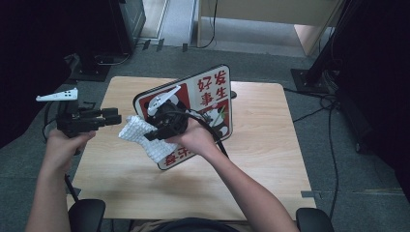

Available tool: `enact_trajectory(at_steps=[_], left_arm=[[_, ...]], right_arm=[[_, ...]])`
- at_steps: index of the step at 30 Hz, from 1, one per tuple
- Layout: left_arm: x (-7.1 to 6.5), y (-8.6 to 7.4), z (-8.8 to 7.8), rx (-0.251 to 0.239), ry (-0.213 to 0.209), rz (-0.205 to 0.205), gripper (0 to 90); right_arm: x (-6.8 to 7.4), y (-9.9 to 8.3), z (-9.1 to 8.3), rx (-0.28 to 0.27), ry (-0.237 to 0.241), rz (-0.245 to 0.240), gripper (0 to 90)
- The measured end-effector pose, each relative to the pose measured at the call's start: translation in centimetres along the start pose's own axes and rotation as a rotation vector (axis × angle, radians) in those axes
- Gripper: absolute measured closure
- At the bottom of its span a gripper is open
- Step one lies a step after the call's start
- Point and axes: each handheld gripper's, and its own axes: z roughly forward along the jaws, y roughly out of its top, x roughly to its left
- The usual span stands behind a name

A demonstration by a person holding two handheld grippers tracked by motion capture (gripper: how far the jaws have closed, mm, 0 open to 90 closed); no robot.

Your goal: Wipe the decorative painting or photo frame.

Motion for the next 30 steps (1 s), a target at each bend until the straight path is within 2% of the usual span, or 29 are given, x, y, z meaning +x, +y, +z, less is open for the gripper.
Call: enact_trajectory(at_steps=[16, 23, 30], left_arm=[[-1.0, 1.0, 1.9, 0.023, -0.036, 0.033, 50.9], [-1.1, 1.2, 2.5, 0.022, -0.036, 0.024, 51.4], [-1.2, 1.5, 3.4, 0.02, -0.057, 0.014, 53.5]], right_arm=[[-0.1, -1.4, 0.8, -0.002, -0.007, 0.022, 78.8], [-0.2, -1.9, 1.1, 0.006, -0.009, 0.028, 78.8], [-0.2, -2.3, 1.5, 0.007, -0.01, 0.029, 78.8]])
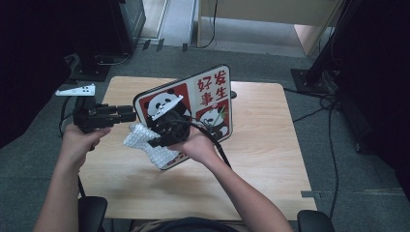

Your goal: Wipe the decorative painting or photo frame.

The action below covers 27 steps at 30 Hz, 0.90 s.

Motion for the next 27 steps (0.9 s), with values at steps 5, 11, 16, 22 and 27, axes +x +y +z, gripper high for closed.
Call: enact_trajectory(at_steps=[5, 11, 16, 22, 27], left_arm=[[-0.1, 0.3, 0.7, 0.022, -0.013, -0.002, 56.3], [-0.1, 0.6, 1.3, 0.029, -0.017, -0.003, 60.0], [0.0, 0.7, 1.7, 0.031, -0.027, -0.004, 69.4], [0.1, 0.7, 2.1, 0.041, -0.04, -0.009, 71.5], [0.0, 0.8, 2.2, 0.049, -0.054, -0.014, 76.9]], right_arm=[[0.1, -0.2, 0.1, 0.006, -0.006, -0.002, 78.8], [0.0, -0.2, 0.2, 0.001, -0.009, 0.002, 78.8], [0.1, -0.4, 0.3, 0.0, -0.011, 0.006, 78.8], [0.1, -0.5, 0.4, 0.003, -0.013, 0.007, 78.8], [0.0, -0.5, 0.4, 0.003, -0.014, 0.009, 78.8]])
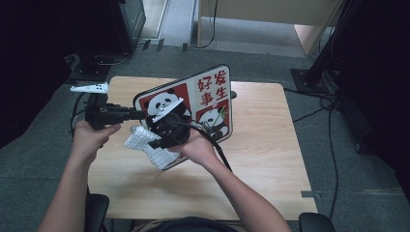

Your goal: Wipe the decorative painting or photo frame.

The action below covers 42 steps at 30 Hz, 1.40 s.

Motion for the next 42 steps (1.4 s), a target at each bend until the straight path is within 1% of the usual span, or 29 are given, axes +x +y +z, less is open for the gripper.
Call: enact_trajectory(at_steps=[5, 13, 15, 18, 23, 28, 34, 42], left_arm=[[-0.1, 0.0, -0.1, 0.013, 0.002, -0.001, 77.0], [-0.2, 0.0, -0.1, 0.015, 0.008, 0.001, 77.2], [-0.1, 0.0, -0.1, 0.015, 0.007, -0.005, 77.0], [-0.1, 0.0, -0.1, 0.017, 0.005, -0.008, 76.9], [-0.1, 0.0, -0.1, 0.017, 0.004, -0.007, 76.9], [-0.1, -0.1, -0.1, 0.018, 0.003, -0.006, 76.8], [0.0, -0.1, -0.1, 0.019, -0.004, -0.009, 76.6], [0.0, -0.2, -0.1, 0.02, 0.0, -0.006, 76.7]], right_arm=[[-0.1, -0.3, 0.2, 0.005, -0.007, -0.003, 79.1], [-0.2, -1.0, 0.8, 0.014, -0.008, 0.008, 79.6], [-0.2, -1.2, 1.0, 0.014, -0.01, 0.014, 79.8], [-0.1, -1.6, 1.3, 0.019, -0.013, 0.008, 79.8], [-0.3, -2.2, 1.6, 0.018, -0.012, 0.029, 79.9], [-0.4, -2.7, 1.8, 0.019, -0.011, 0.036, 80.0], [-0.6, -3.6, 2.5, 0.026, -0.006, 0.059, 80.0], [-0.8, -4.5, 3.1, 0.037, -0.006, 0.065, 80.0]])
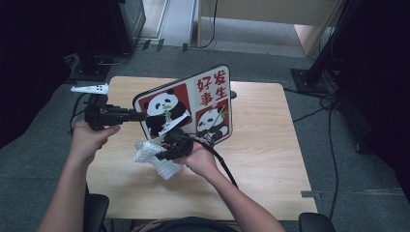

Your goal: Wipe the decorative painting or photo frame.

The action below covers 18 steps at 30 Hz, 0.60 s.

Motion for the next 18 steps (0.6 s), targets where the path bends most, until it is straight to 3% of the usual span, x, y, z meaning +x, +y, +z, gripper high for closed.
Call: enact_trajectory(at_steps=[18], left_arm=[[0.0, 0.0, 0.0, 0.001, 0.0, 0.003, 76.8]], right_arm=[[-0.3, -1.6, 1.1, 0.022, 0.004, 0.021, 80.1]])
